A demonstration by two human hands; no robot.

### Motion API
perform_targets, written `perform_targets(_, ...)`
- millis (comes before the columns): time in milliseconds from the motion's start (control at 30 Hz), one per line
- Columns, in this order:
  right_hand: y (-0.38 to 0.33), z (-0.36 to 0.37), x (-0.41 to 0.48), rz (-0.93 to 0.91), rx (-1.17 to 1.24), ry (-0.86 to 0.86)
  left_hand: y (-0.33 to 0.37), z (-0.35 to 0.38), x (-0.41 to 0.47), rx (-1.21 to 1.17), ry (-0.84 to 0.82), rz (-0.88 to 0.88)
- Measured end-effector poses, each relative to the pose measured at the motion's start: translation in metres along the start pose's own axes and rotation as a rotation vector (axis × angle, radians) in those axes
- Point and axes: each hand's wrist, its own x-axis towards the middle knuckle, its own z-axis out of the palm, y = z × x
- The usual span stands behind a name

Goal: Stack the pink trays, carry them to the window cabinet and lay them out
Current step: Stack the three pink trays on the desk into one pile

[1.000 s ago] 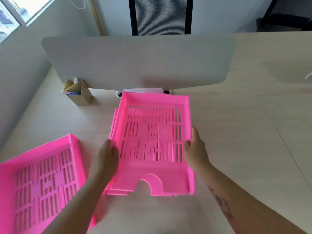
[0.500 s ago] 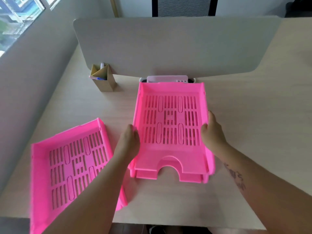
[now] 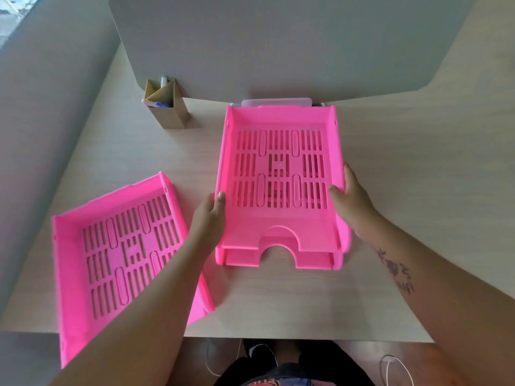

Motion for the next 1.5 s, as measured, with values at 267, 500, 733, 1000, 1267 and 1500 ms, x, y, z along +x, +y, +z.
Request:
perform_targets(267, 0.028, -0.010, -0.014, 0.075, 0.003, 0.094, 0.005, 0.025, -0.015, -0.124, -0.053, 0.006)
perform_targets(500, -0.018, -0.001, -0.025, -0.220, -0.249, 0.375, 0.005, -0.009, -0.028, -0.033, 0.089, 0.090)
perform_targets(733, -0.136, 0.131, -0.075, -0.568, -0.134, -0.044, -0.060, -0.133, -0.058, 0.162, 0.472, 0.075)
perform_targets(1000, -0.118, 0.233, -0.111, -0.350, -0.160, -0.351, -0.169, -0.192, -0.117, 0.194, 0.635, -0.226)
perform_targets(1267, -0.123, 0.240, -0.102, -0.292, -0.177, -0.340, -0.177, -0.201, -0.121, 0.091, 0.616, -0.295)
perform_targets(1500, -0.169, 0.152, -0.077, -0.333, -0.022, -0.152, -0.076, -0.212, -0.080, 0.204, 0.652, 0.028)
